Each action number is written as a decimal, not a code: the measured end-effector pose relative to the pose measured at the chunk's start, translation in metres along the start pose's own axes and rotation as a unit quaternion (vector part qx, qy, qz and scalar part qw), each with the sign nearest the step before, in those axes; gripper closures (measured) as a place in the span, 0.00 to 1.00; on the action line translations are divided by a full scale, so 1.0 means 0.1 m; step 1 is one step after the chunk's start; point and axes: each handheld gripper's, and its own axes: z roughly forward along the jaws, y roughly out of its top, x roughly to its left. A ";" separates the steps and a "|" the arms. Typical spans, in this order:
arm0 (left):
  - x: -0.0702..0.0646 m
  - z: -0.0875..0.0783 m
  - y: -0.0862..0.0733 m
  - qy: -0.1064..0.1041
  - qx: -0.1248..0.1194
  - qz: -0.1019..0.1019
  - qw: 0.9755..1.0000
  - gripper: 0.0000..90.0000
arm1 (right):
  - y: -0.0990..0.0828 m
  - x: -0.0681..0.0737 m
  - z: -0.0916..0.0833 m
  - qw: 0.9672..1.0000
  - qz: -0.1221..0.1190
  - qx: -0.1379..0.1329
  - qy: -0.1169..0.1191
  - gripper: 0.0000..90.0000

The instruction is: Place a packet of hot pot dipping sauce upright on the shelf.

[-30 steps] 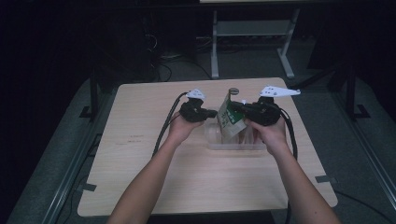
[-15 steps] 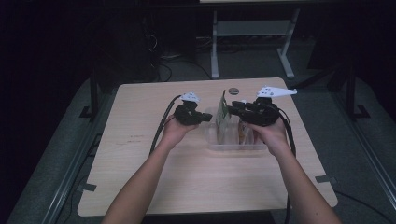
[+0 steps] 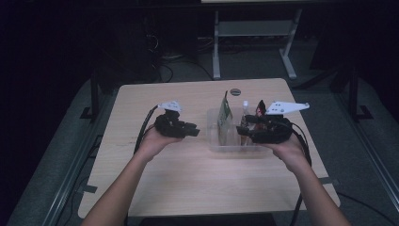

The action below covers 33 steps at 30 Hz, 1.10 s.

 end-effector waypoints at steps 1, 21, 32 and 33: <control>-0.01 -0.04 -0.04 0.004 0.004 0.002 1.000 0.67 | -0.03 0.02 -0.01 1.000 -0.002 0.003 0.000 0.42; -0.40 -0.65 -0.90 0.063 0.040 0.006 0.997 0.43 | -0.84 0.14 -0.17 0.996 -0.015 0.084 -0.009 0.34; -0.54 -0.82 -1.34 0.088 0.047 0.002 0.995 0.33 | -1.17 0.05 -0.22 0.993 -0.003 0.112 -0.021 0.29; -0.55 -0.83 -1.38 0.091 0.047 0.003 0.995 0.31 | -1.22 0.04 -0.23 0.993 0.000 0.119 -0.027 0.28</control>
